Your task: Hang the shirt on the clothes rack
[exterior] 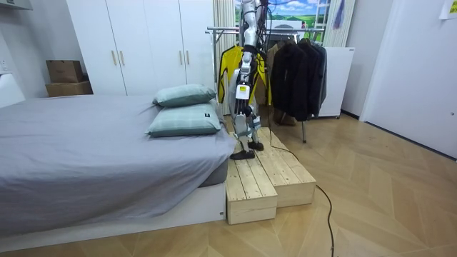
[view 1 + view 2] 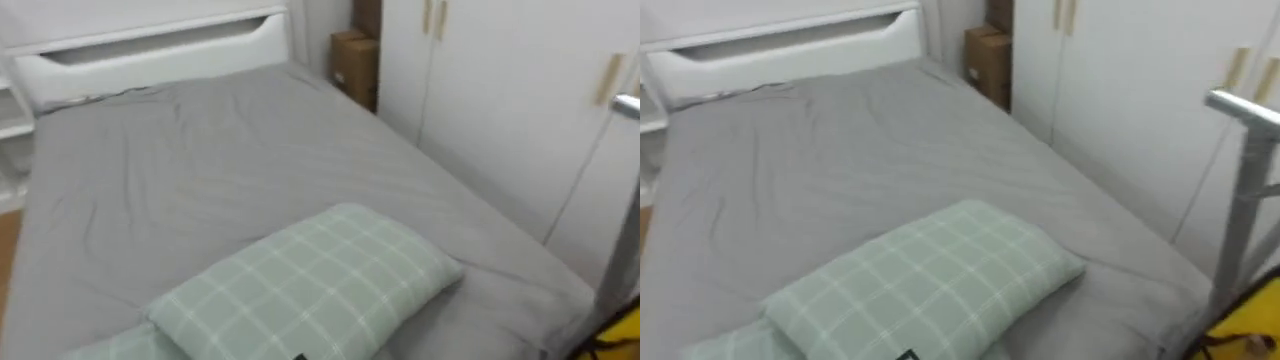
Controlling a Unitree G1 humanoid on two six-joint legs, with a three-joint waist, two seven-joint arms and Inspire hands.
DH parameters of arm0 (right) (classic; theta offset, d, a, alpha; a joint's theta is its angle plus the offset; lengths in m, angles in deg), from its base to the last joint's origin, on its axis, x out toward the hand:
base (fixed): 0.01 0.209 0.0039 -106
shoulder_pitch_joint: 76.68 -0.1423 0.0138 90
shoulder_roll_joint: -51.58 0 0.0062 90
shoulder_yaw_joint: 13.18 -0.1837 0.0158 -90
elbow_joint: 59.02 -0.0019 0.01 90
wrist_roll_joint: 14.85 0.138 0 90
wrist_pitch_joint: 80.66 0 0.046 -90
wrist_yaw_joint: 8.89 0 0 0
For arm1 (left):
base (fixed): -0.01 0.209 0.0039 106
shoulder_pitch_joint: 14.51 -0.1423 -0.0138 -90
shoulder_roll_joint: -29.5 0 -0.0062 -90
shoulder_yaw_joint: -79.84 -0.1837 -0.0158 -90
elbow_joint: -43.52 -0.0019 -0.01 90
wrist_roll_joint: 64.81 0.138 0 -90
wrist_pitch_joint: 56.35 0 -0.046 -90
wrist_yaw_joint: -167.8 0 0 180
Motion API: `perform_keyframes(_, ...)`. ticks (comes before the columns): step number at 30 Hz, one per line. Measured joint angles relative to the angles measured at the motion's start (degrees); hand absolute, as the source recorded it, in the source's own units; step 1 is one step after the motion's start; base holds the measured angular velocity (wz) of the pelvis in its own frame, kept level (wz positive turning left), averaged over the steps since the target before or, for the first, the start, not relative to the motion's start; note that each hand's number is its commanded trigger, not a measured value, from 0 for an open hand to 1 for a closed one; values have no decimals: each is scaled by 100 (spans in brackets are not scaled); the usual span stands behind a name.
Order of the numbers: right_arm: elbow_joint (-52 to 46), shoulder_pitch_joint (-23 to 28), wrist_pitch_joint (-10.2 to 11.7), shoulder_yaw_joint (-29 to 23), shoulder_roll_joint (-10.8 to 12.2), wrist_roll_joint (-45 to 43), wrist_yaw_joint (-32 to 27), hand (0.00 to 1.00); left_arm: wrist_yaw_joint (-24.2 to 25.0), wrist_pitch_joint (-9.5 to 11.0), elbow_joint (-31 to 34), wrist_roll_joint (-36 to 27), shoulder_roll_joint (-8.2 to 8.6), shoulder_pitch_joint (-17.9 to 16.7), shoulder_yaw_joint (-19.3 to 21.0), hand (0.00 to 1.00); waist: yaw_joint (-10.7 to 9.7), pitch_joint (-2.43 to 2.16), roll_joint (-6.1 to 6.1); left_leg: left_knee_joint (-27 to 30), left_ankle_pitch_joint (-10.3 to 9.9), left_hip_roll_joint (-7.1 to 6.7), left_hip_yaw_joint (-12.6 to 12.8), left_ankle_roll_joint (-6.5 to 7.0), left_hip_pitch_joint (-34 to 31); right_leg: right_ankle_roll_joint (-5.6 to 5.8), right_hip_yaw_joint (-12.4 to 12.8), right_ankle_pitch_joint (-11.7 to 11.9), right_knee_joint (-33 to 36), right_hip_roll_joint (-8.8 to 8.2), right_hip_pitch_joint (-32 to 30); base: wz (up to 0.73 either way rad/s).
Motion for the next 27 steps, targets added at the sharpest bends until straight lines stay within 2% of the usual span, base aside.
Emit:
perform_keyframes(1,1,-30,17,32,27,-2,0,0,-25,-35,1,8,-49,51,-152,0,12,16,12,-3,6,18,-173,8,23,51,445,-31,-63,101,-108,65)
perform_keyframes(2,8,-92,24,72,85,0,21,0,-60,-80,-20,10,-110,103,-253,0,8,38,-39,9,5,20,-321,6,-10,8,846,126,-529,223,-242,62)
perform_keyframes(3,7,-121,38,72,130,1,19,0,-71,-84,-55,10,-152,120,-283,0,4,71,-98,25,1,-5,-357,-1,-22,3,990,364,-780,236,-314,77)
perform_keyframes(4,36,-118,92,73,175,-3,17,0,-80,-109,-115,11,-162,202,-330,0,-27,50,-103,44,-29,-10,-534,-17,-86,-66,990,501,-791,258,-276,60)
perform_keyframes(5,61,-155,101,90,177,1,42,0,-82,-95,-113,12,-149,234,-371,0,11,51,-138,14,-49,-75,-575,-25,-98,-66,906,502,-872,262,-214,49)
perform_keyframes(7,71,-215,147,165,167,7,95,0,-89,-96,-114,18,-103,252,-371,0,-7,55,-135,3,-50,-100,-641,-26,-155,-59,830,508,-973,297,-119,21)
perform_keyframes(10,61,-188,237,267,151,56,192,0,-137,-98,-94,46,-100,253,-373,0,-8,49,-129,-1,-50,-160,-761,-21,-192,-17,837,479,-1077,294,-60,19)
perform_keyframes(18,150,-158,343,296,137,240,329,0,-87,-58,138,149,-100,426,-378,0,-33,38,-101,-195,-11,-266,-847,11,-111,40,828,494,-1261,258,57,6)
perform_keyframes(21,264,-178,379,293,132,241,449,0,-83,-54,140,176,-129,521,-410,0,-106,40,-92,-260,-11,-299,-947,12,-46,40,863,494,-1269,256,125,16)
perform_keyframes(27,260,-97,381,287,58,252,580,0,-33,-21,136,174,-86,531,-487,0,-93,41,5,-390,-10,-327,-1036,10,100,38,869,496,-1270,258,243,10)
